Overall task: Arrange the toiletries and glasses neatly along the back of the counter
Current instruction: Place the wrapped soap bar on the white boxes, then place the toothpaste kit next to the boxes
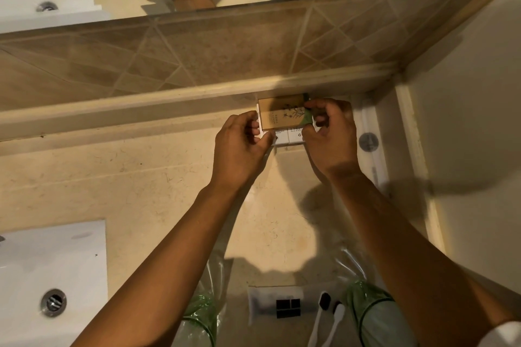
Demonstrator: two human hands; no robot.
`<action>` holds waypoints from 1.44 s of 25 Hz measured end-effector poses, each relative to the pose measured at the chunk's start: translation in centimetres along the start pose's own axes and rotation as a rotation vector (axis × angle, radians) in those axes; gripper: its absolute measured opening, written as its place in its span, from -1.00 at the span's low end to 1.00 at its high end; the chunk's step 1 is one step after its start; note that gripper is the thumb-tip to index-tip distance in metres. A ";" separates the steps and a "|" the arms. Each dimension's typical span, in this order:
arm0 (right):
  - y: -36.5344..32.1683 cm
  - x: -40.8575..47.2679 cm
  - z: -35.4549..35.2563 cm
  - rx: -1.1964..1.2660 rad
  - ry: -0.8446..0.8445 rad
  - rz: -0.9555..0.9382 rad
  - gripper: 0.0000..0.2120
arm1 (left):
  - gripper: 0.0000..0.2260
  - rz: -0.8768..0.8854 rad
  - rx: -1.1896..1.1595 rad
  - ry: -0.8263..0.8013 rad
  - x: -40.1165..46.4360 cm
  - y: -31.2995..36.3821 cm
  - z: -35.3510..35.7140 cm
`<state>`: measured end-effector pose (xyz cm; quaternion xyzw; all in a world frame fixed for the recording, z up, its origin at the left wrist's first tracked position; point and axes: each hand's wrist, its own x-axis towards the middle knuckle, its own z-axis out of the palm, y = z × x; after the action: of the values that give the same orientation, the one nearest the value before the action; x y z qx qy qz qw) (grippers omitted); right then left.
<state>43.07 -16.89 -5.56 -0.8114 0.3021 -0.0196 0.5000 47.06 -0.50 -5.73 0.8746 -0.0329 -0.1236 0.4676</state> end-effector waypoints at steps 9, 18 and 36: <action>-1.8 -4.6 -2.9 0.019 0.063 -0.023 -0.68 | -0.62 -0.027 0.064 -0.017 -3.1 0.0 -3.9; -0.5 -17.4 -2.9 -0.144 -0.080 -0.172 -0.71 | -0.89 -0.034 0.107 -0.091 -13.4 -1.0 -10.8; 4.9 -27.3 0.7 -0.891 -0.439 -0.287 -0.59 | -0.63 -0.139 0.338 -0.451 -27.6 -1.1 -4.4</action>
<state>18.71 -4.04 -2.59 -0.9638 0.0549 0.2133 0.1500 21.41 8.50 0.85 0.8907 -0.0959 -0.3395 0.2867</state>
